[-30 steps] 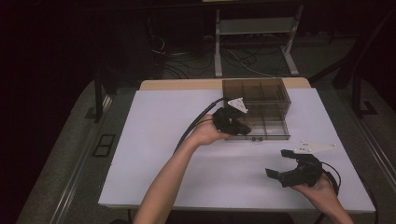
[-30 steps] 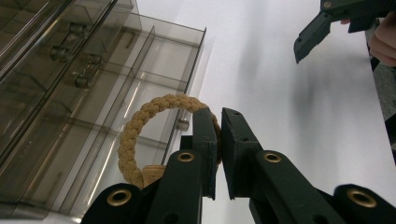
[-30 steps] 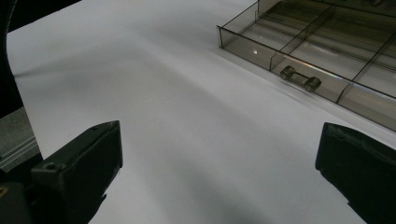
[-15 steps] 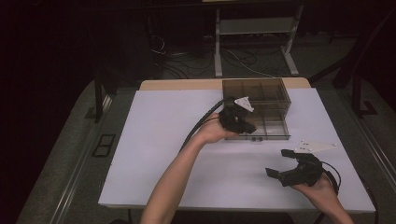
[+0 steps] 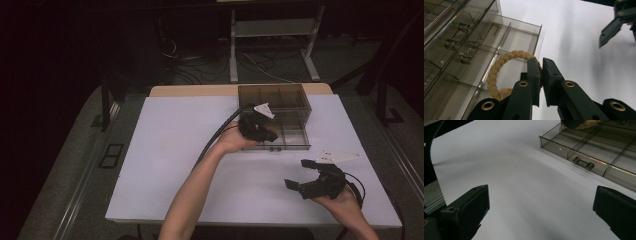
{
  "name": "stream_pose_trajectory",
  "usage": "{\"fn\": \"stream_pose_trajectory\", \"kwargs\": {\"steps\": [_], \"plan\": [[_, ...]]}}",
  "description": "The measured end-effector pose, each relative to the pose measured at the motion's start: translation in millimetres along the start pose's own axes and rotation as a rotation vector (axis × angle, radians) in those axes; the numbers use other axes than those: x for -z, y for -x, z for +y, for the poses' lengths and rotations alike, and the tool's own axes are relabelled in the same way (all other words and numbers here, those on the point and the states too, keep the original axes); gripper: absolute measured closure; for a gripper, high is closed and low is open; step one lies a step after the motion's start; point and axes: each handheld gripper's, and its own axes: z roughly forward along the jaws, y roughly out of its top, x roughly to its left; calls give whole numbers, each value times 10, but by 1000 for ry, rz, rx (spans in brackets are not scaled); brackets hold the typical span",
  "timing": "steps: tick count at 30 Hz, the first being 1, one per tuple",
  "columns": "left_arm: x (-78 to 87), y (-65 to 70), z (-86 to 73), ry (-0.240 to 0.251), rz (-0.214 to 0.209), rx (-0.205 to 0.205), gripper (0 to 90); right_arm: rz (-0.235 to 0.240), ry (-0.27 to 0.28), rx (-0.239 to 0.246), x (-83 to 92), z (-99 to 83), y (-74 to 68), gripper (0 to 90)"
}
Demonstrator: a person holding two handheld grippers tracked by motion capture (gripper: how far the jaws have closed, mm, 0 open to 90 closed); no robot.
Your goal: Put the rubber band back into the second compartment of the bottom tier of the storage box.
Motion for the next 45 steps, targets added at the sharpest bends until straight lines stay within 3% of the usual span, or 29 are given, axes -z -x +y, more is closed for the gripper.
{"fn": "stream_pose_trajectory", "kwargs": {"steps": [19, 34, 45], "plan": [[-227, -115, -97, 42, -3, 61, 830, 4, -3, 0, 2, 0, 1, 1], [-374, -157, -148, 53, -9, 80, 830, 8, -7, 4, -6, 2, 0, 1], [-470, -192, -192, 54, 9, 100, 830, 11, -9, 10, -13, 5, -1, 1]]}}
